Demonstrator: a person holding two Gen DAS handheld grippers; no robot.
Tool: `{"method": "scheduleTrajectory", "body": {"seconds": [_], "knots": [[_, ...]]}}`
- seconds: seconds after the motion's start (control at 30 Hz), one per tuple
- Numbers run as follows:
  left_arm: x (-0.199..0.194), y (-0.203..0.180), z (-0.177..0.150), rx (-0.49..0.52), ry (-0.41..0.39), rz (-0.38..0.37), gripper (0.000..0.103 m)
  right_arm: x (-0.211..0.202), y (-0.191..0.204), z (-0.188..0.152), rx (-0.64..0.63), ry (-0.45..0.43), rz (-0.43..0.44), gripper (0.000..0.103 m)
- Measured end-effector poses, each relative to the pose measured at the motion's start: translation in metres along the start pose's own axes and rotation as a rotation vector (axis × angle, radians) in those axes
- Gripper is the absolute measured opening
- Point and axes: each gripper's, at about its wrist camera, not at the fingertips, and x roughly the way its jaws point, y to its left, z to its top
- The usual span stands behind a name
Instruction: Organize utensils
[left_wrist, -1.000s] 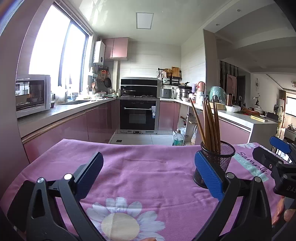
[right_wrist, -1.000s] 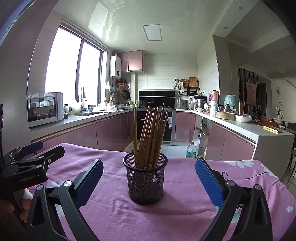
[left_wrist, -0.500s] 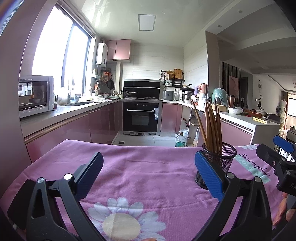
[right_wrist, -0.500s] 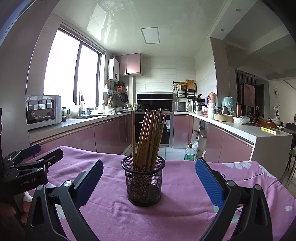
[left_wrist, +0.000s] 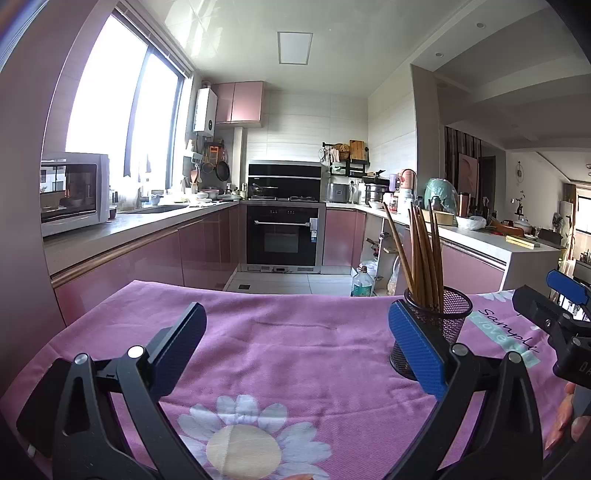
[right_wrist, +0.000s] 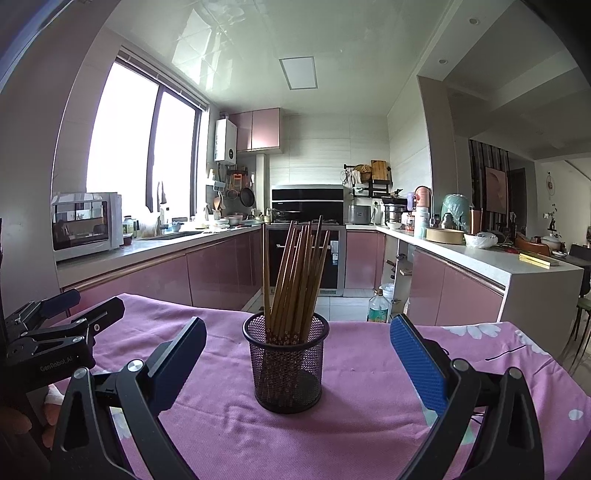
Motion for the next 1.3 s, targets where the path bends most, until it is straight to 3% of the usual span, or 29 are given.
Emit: {"method": "scheduleTrajectory", "body": {"seconds": [1.3], "knots": [[0.0008, -0.0007, -0.0036, 0.004, 0.004, 0.016, 0.097, 0.0007, 0.0029, -0.0027, -0.006, 0.003, -0.012, 0.096]]}}
